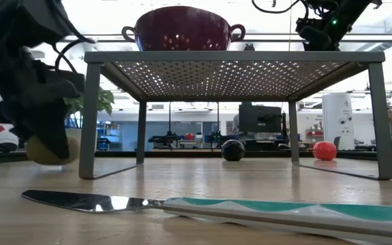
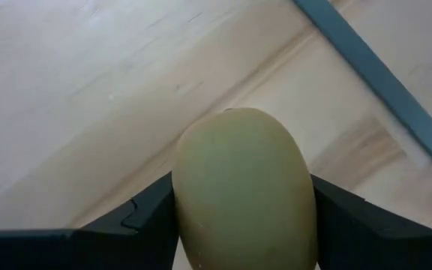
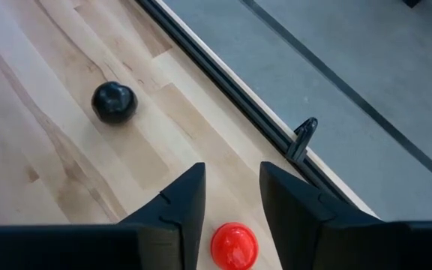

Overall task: Pick & Place Fruit
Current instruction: Put the kiwi into the purple strainer bowl

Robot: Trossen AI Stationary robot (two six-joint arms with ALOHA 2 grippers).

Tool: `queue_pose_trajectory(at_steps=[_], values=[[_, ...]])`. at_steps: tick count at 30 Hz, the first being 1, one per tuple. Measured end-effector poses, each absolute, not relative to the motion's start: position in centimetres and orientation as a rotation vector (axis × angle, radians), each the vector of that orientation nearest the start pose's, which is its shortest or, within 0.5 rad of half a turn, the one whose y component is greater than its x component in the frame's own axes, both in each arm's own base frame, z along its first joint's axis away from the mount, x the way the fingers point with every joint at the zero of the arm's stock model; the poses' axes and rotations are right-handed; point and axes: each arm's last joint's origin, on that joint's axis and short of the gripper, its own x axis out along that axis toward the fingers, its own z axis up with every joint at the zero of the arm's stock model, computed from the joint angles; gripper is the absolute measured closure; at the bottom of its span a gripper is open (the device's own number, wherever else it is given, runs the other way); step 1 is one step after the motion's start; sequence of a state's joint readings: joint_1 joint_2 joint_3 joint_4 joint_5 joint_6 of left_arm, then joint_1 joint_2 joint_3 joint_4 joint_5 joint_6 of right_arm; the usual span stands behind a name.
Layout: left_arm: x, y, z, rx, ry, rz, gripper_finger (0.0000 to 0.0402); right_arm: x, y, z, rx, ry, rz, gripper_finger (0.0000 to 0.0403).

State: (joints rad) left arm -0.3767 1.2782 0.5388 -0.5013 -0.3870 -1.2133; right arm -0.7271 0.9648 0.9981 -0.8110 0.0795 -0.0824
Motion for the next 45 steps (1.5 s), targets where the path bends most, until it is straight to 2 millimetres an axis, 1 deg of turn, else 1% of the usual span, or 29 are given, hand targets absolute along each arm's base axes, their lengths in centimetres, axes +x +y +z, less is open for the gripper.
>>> queue_pose_trajectory(at_steps=[3, 6, 10, 15, 19, 24, 31, 36, 41, 45], values=[[17.9, -6.0, 15.7, -0.623, 0.959, 0.661, 0.0163, 13.4, -12.2, 32.1, 0.18, 0.787, -0.732, 0.0287], [17.3, -6.0, 17.3, -0.65, 0.924, 0.63, 0.0163, 13.4, -12.2, 32.1, 0.18, 0.788, -0.732, 0.0291], [17.0, -6.2, 20.4, -0.667, 0.829, 0.513, 0.0163, 13.4, -12.2, 32.1, 0.173, 0.788, -0.729, 0.0295], [16.6, -6.2, 24.6, -0.636, 0.713, 0.37, 0.0163, 13.4, -12.2, 32.1, 0.173, 0.789, -0.729, 0.0292], [16.4, -6.1, 27.3, -0.602, 0.656, 0.312, 0.0163, 13.4, -12.2, 32.1, 0.172, 0.788, -0.729, 0.028], [16.9, -6.3, 30.3, -0.573, 0.587, 0.264, 0.0163, 13.4, -12.2, 32.1, 0.172, 0.786, -0.73, 0.0265], [18.1, -6.8, 34.2, -0.508, 0.517, 0.201, 0.0163, 13.4, -12.3, 32.1, 0.171, 0.783, -0.73, 0.025], [19.6, -7.2, 36.6, -0.413, 0.454, 0.232, 0.0163, 13.4, -12.3, 32.1, 0.17, 0.782, -0.73, 0.0244], [22.3, -7.3, 37.7, -0.336, 0.457, 0.276, 0.0163, 13.4, -12.3, 32.1, 0.17, 0.782, -0.73, 0.0239], [24.5, -6.6, 38.5, -0.298, 0.484, 0.306, 0.0163, 13.4, -12.3, 32.1, 0.175, 0.78, -0.732, 0.0236]])
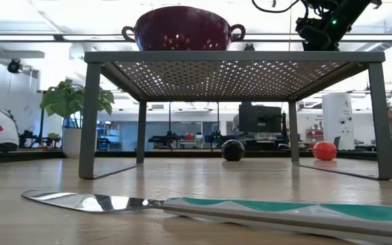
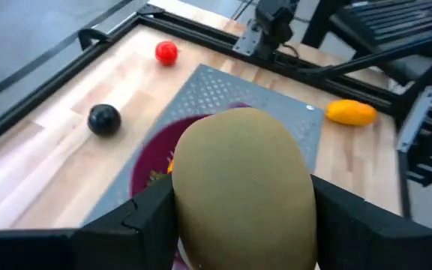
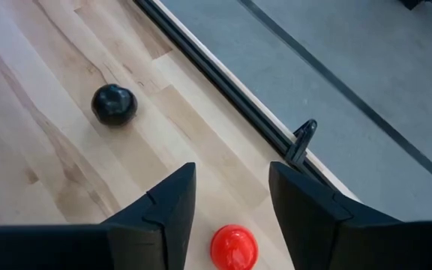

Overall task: Pick & Place Fruit
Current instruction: Put the kiwi into the purple strainer bowl

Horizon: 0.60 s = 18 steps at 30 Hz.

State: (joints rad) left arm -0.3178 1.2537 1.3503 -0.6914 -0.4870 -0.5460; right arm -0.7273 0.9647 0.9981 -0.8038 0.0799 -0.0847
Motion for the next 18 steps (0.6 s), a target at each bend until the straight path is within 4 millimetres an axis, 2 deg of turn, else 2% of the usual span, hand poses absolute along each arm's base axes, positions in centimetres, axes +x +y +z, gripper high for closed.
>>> queue_pose_trajectory(at_steps=[6, 10, 18], values=[[27.5, -5.0, 38.2, -0.255, 0.583, 0.335, 0.0163, 13.3, -12.2, 32.0, 0.183, 0.795, -0.731, 0.0243], [28.7, -3.9, 37.0, -0.241, 0.681, 0.401, 0.0163, 13.2, -12.1, 31.9, 0.189, 0.817, -0.727, 0.0256], [30.6, -2.7, 34.8, -0.251, 0.754, 0.463, 0.0163, 13.2, -12.0, 31.8, 0.192, 0.833, -0.723, 0.0279]])
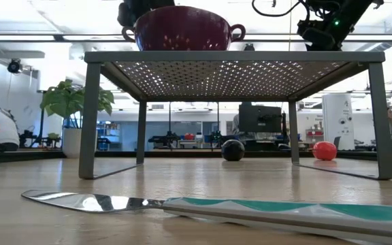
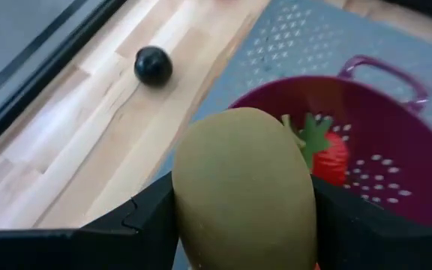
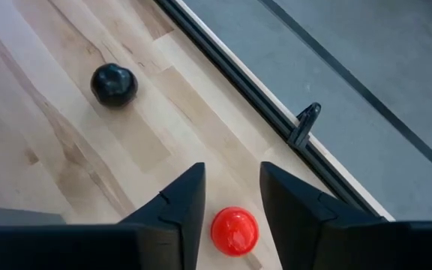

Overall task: Pick & Place Fruit
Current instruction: Put the kiwi into the purple strainer bowl

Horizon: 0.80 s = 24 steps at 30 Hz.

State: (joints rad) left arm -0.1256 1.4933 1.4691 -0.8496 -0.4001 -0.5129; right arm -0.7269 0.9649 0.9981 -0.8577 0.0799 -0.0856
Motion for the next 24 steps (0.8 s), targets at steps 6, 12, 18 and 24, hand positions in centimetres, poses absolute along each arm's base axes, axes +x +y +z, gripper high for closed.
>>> queue_pose_trajectory(at_steps=[6, 12, 18, 24], values=[[31.2, -2.9, 33.9, -0.251, 0.796, 0.449, 0.0163, 13.2, -12.0, 31.8, 0.188, 0.834, -0.721, 0.0291], [31.4, -2.9, 33.6, -0.274, 0.818, 0.442, 0.0162, 13.2, -12.0, 31.8, 0.188, 0.834, -0.722, 0.0296], [31.7, -3.2, 33.1, -0.298, 0.863, 0.373, 0.0154, 13.2, -12.0, 31.8, 0.175, 0.839, -0.715, 0.0281], [31.6, -3.1, 33.2, -0.322, 0.887, 0.302, 0.0129, 13.2, -12.0, 31.8, 0.174, 0.838, -0.715, 0.026]])
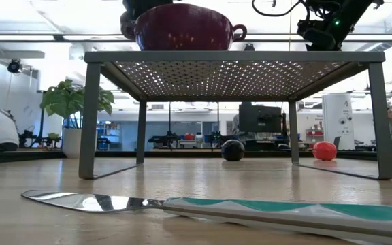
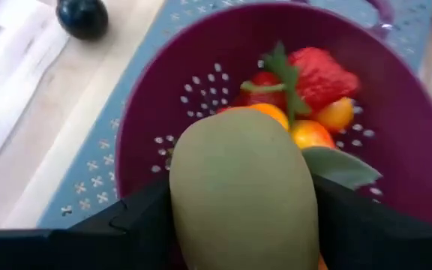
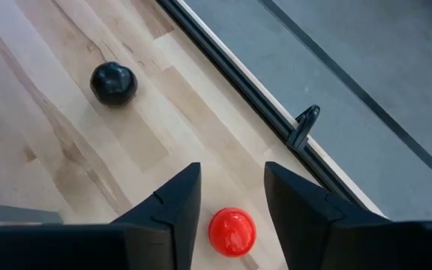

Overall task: Pick & Place Fruit
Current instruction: Put the kiwi into the purple strainer bowl, then put the tomato into the purple strainer bowl

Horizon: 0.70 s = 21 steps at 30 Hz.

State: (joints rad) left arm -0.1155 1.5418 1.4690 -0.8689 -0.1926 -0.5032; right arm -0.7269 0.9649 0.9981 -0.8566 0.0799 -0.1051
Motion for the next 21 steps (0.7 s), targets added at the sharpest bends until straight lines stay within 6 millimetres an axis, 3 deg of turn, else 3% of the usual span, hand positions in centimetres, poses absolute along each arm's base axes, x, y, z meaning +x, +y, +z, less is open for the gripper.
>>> queue_pose_trajectory(at_steps=[7, 15, 21], values=[[31.3, -2.8, 34.8, -0.28, 0.846, 0.263, 0.0122, 13.2, -12.0, 31.8, 0.175, 0.838, -0.715, 0.0242], [31.1, -2.7, 35.1, -0.214, 0.864, 0.232, 0.0122, 13.2, -12.0, 31.8, 0.174, 0.838, -0.716, 0.0228], [29.5, -2.0, 38.9, -0.172, 0.895, 0.231, 0.0122, 13.3, -12.1, 31.6, 0.234, 0.83, -0.74, 0.0227]])
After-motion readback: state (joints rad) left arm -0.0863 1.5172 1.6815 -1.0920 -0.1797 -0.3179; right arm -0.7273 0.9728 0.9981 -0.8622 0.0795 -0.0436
